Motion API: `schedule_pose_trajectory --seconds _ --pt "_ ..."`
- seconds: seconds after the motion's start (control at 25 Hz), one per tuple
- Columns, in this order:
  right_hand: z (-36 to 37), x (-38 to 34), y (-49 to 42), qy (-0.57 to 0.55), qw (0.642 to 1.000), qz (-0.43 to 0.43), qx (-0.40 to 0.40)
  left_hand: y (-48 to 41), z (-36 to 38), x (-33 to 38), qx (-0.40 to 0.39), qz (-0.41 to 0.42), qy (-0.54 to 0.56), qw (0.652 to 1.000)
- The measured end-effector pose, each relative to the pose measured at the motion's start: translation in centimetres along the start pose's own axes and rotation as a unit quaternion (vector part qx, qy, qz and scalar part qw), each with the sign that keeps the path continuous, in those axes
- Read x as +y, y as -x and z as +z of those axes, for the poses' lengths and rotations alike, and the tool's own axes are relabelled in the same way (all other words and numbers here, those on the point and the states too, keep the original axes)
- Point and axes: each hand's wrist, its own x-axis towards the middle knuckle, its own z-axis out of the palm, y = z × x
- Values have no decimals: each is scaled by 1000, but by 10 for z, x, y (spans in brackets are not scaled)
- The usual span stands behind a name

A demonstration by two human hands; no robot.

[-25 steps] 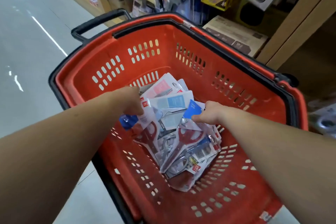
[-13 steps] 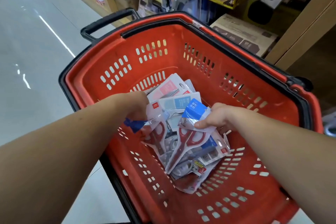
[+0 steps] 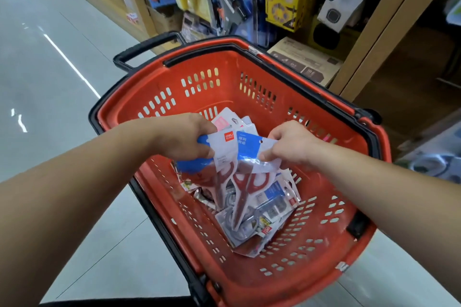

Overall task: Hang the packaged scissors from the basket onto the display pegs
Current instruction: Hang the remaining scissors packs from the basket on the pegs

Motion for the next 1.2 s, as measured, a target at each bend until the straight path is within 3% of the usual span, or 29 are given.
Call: schedule_pose_trajectory --seconds 0.16,0.32,0.52,0.72,0.84,0.92,1.04,1.2 --pt "-17 -9 28 -139 985 -78 67 3 -6 30 14 74 -27 997" --pt "-25 -23 60 -307 946 -105 19 2 -10 55 167 136 47 975" --pt "-56 -36 96 -472 873 -92 78 7 -19 92 328 141 230 905" --pt "-102 -34 164 -421 888 -177 53 29 -44 157 370 173 261 875" --pt "-134 -19 205 -367 888 -188 204 39 -49 214 377 171 325 850" --pt "-146 -4 226 -395 865 -150 272 41 -43 246 370 158 380 833" --pt "-154 18 249 -453 824 -138 310 40 -36 286 338 166 457 806" --pt "-184 30 275 -489 776 -190 349 40 -45 334 354 242 428 796"
